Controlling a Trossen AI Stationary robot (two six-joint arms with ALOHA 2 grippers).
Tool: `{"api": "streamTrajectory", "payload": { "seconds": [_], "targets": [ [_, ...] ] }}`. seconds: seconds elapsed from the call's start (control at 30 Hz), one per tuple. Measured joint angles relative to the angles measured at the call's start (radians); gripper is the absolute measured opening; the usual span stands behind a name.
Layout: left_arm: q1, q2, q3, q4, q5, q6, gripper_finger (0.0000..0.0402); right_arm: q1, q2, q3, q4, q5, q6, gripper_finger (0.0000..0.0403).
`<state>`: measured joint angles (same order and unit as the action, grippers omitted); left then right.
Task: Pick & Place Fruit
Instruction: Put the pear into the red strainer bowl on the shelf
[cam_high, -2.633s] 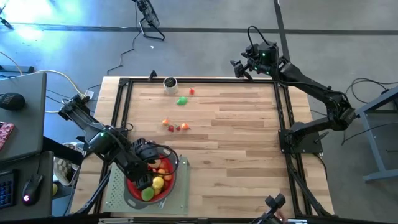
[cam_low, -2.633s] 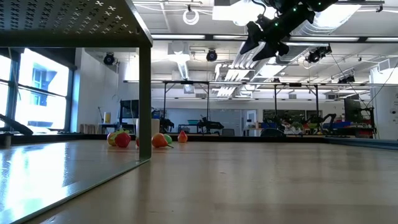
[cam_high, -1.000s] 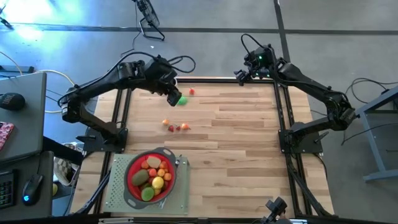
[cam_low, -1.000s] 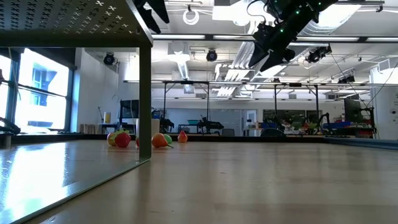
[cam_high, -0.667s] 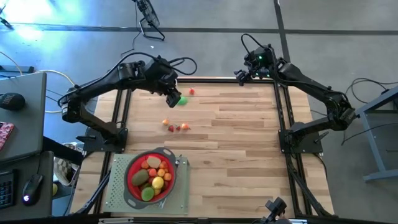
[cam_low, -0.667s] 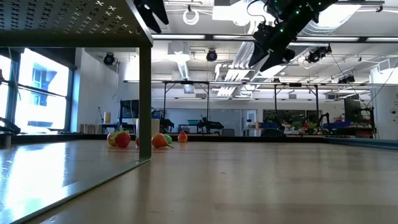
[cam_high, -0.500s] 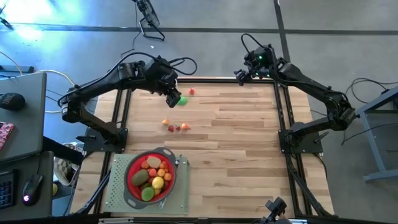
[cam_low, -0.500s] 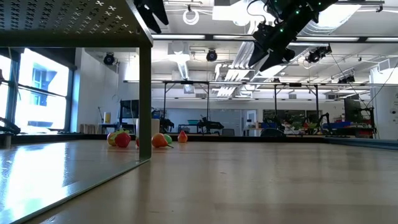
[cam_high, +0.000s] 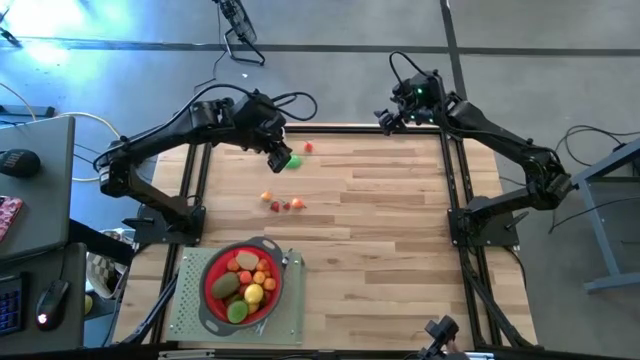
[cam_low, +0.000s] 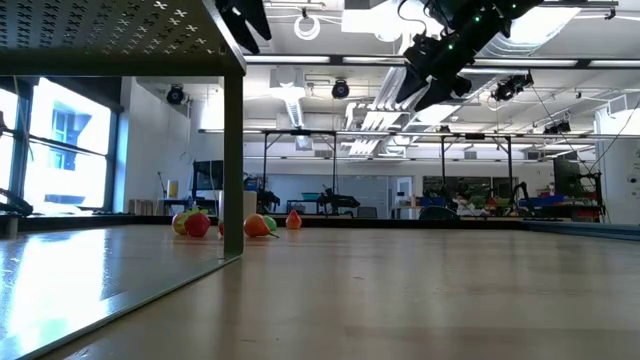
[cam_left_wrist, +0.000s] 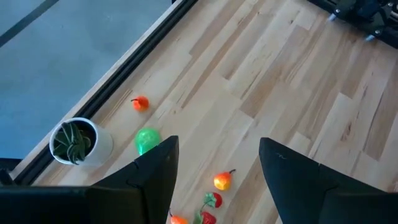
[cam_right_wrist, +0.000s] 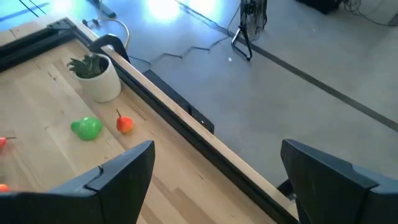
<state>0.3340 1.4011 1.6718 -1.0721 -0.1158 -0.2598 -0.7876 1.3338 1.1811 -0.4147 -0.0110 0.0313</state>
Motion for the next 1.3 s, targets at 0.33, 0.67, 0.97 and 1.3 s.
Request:
{"api": "streamTrajectory", "payload": {
  "seconds": [0.33,0.67,0.97,1.3],
  "targets": [
    [0.000,0.084,0.000,0.078,0.117,-0.091,0.0216,0.000,0.000,0.000,0.007,-0.103,-0.002,0.0341],
    [0.000,0.216,0.000,-0.003,0.176,0.089,0.0216,0.000,0.000,0.000,-0.001,-0.101,-0.009,0.0341],
    [0.000,0.323,-0.007,-0.120,0.177,0.102,0.0216,0.000,0.000,0.000,-0.010,-0.101,-0.037,0.0341],
    [-0.001,0.346,-0.170,-0.020,0.177,0.063,0.0216,0.000,0.000,0.000,-0.046,-0.101,-0.040,0.0341]
  ]
}}
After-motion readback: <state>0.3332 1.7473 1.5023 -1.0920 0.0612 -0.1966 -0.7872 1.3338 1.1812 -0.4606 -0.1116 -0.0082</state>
